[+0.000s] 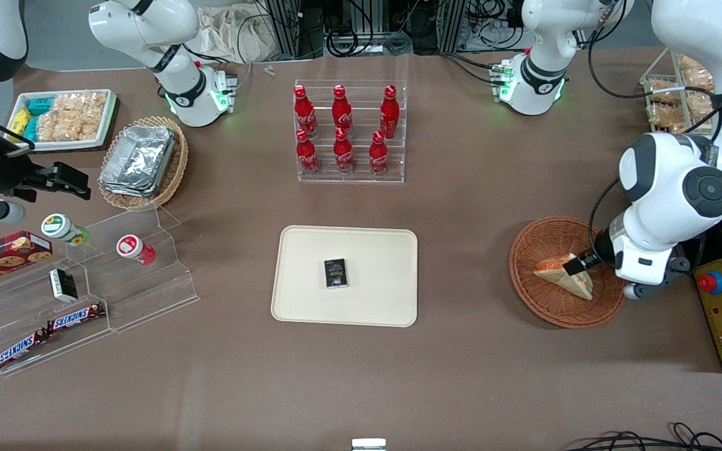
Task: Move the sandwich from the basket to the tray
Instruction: 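Move the left gripper down over the sandwich in the wicker basket, then close the left gripper on the wrapped triangular sandwich, then lift the sandwich out of the basket with the left gripper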
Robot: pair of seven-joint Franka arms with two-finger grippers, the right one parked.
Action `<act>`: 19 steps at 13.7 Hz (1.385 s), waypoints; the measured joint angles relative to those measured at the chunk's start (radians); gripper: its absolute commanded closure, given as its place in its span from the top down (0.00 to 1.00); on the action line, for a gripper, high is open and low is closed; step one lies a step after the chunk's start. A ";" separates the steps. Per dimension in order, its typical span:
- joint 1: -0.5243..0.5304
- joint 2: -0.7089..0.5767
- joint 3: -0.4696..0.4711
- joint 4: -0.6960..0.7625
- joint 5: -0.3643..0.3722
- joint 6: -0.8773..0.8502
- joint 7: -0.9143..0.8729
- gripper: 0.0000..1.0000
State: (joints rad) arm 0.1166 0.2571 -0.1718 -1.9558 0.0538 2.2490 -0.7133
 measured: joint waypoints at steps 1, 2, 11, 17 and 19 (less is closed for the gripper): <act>0.008 0.011 0.006 -0.010 0.002 0.020 -0.076 1.00; 0.010 0.022 0.013 -0.015 0.003 0.033 -0.134 1.00; 0.009 0.087 0.036 -0.061 0.003 0.090 -0.279 1.00; 0.009 0.118 0.036 -0.088 0.003 0.121 -0.287 0.88; 0.007 0.136 0.035 -0.087 0.003 0.133 -0.308 0.26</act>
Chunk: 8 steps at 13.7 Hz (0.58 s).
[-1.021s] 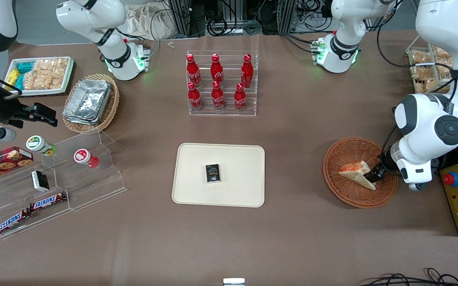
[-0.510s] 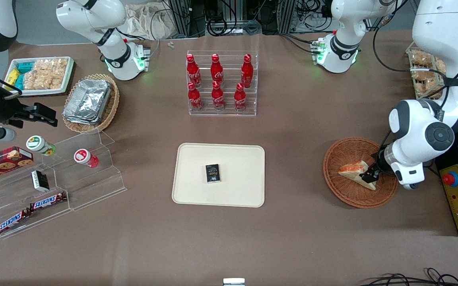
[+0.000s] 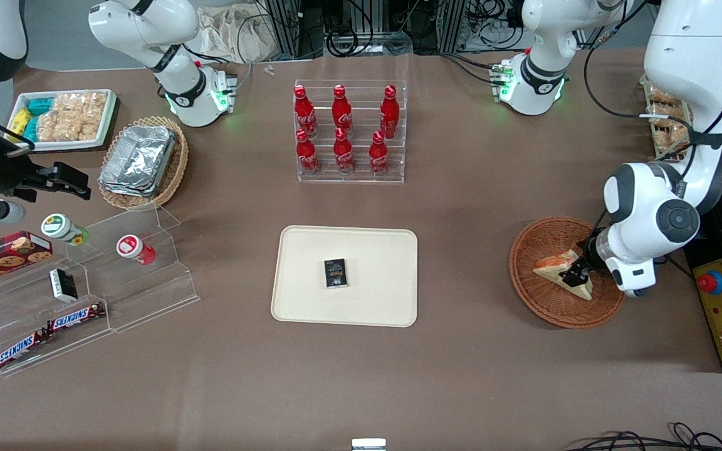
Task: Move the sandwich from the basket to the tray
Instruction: 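Lift the sandwich out of the basket with the left gripper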
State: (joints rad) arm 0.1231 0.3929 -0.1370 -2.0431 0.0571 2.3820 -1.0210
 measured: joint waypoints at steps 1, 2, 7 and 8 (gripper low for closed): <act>-0.001 0.005 -0.001 0.004 0.000 0.005 -0.022 0.00; -0.002 0.007 -0.002 0.011 0.000 0.008 -0.053 0.00; -0.009 -0.005 -0.011 0.063 0.028 -0.008 -0.102 0.00; -0.009 -0.023 -0.014 0.088 0.035 -0.057 -0.091 0.00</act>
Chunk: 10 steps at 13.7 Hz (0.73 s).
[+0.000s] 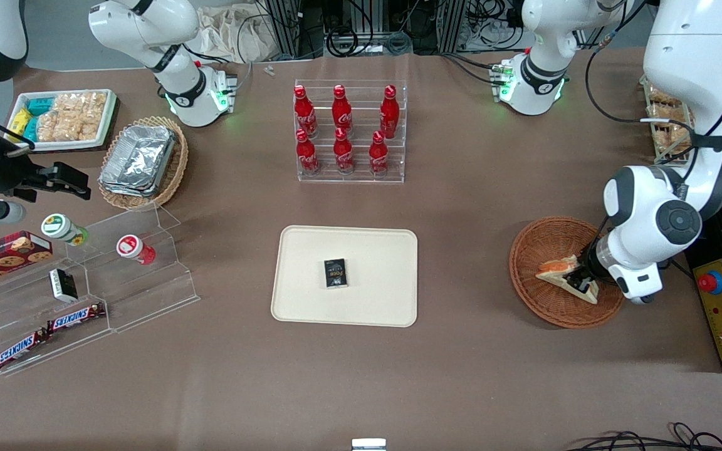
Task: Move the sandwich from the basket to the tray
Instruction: 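Lift the sandwich out of the basket with the left gripper, then carry the sandwich over to the cream tray with the left gripper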
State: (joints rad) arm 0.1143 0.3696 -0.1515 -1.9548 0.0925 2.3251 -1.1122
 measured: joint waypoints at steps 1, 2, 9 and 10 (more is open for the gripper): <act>0.000 -0.026 -0.009 0.037 0.003 -0.077 0.026 0.00; 0.000 -0.055 -0.025 0.090 0.003 -0.168 0.056 0.00; -0.007 -0.037 -0.397 0.525 0.048 -0.634 0.289 0.00; -0.010 -0.003 -0.470 0.528 0.088 -0.633 0.297 0.00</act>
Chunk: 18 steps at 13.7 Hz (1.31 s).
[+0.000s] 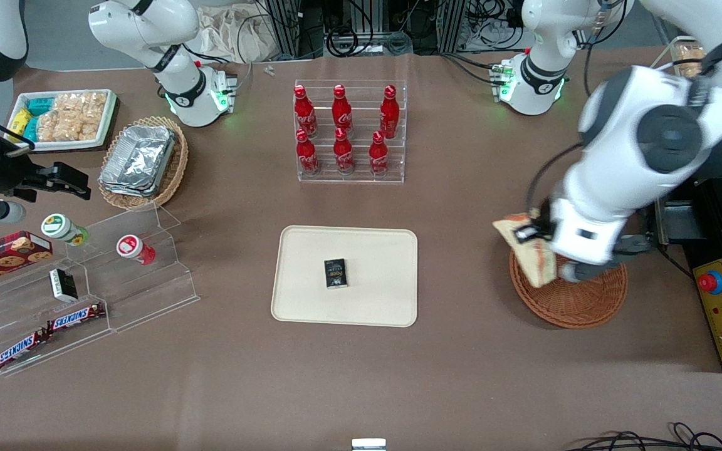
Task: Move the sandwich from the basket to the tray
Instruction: 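Carry the sandwich over to the cream tray with the left gripper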
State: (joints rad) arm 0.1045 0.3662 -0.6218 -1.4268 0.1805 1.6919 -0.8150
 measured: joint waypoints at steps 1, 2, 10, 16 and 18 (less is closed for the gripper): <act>-0.013 0.042 -0.065 0.000 0.048 0.000 0.003 0.00; -0.051 0.091 -0.104 0.002 0.103 0.002 0.003 0.00; -0.358 0.467 -0.070 0.150 0.248 0.057 -0.028 0.00; -0.463 0.531 0.091 0.155 0.283 0.201 -0.027 0.00; -0.464 0.533 0.116 0.162 0.285 0.256 -0.027 0.00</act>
State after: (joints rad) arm -0.3600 0.8995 -0.5054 -1.2650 0.4655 1.9476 -0.8419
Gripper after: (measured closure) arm 0.811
